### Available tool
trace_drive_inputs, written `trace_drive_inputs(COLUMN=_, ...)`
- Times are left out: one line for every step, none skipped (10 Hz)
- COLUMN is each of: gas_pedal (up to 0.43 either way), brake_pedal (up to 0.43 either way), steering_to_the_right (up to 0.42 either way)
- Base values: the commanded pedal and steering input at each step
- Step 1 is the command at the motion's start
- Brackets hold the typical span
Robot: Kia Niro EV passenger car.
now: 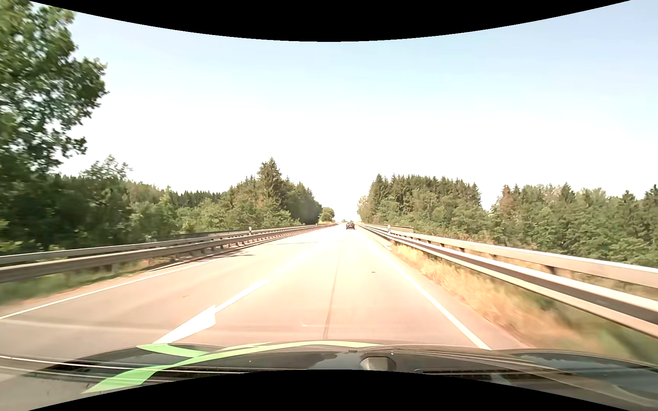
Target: Follow the waypoints while adhering to traffic rules and regulations
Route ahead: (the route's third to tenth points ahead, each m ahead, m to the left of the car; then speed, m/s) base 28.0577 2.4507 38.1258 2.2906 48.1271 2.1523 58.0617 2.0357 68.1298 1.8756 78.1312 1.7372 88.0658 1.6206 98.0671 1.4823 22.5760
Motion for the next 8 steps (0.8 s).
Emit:
trace_drive_inputs(gas_pedal=0.331, brake_pedal=0.0, steering_to_the_right=-0.002)
trace_drive_inputs(gas_pedal=0.331, brake_pedal=0.0, steering_to_the_right=-0.004)
trace_drive_inputs(gas_pedal=0.331, brake_pedal=0.0, steering_to_the_right=-0.003)
trace_drive_inputs(gas_pedal=0.331, brake_pedal=0.0, steering_to_the_right=-0.004)
trace_drive_inputs(gas_pedal=0.331, brake_pedal=0.0, steering_to_the_right=-0.003)
trace_drive_inputs(gas_pedal=0.331, brake_pedal=0.0, steering_to_the_right=-0.004)
trace_drive_inputs(gas_pedal=0.331, brake_pedal=0.0, steering_to_the_right=-0.004)
trace_drive_inputs(gas_pedal=0.331, brake_pedal=0.0, steering_to_the_right=-0.004)
